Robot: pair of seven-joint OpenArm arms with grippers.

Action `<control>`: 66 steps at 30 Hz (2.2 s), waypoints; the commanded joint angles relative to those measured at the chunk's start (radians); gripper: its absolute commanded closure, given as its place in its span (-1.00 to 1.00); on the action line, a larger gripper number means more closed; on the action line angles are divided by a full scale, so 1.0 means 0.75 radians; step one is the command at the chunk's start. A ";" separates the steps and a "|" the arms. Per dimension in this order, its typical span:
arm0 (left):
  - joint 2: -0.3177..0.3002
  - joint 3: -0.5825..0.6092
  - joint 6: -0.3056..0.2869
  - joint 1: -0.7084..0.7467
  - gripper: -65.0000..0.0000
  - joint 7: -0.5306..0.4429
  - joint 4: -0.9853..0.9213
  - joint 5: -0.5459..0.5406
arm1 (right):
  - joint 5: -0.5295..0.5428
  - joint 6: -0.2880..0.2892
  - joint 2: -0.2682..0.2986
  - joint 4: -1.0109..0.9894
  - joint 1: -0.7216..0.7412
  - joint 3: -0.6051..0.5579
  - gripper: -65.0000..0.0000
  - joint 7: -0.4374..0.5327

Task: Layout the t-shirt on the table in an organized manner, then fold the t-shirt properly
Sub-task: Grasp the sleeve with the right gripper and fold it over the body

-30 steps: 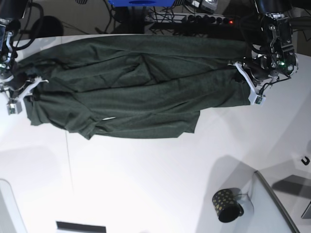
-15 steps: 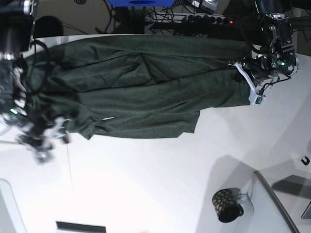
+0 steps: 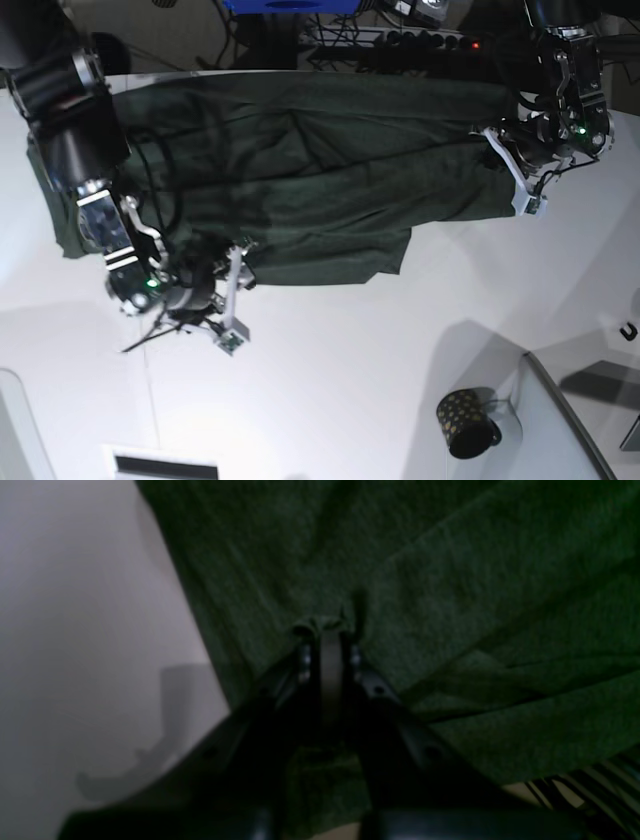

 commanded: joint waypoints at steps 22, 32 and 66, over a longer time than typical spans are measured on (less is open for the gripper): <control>-0.020 -0.008 0.003 0.003 1.00 -0.014 0.025 -0.010 | 0.005 -0.011 -0.118 -0.420 0.131 -0.008 -0.02 0.223; -0.020 -0.018 0.003 0.003 1.00 -0.014 0.021 -0.010 | 0.005 -0.013 -0.116 -0.412 0.129 -0.002 0.97 0.223; -0.026 -0.010 0.003 0.003 1.00 -0.014 0.025 -0.010 | 0.007 -0.013 0.107 1.018 -0.297 0.390 1.00 -0.283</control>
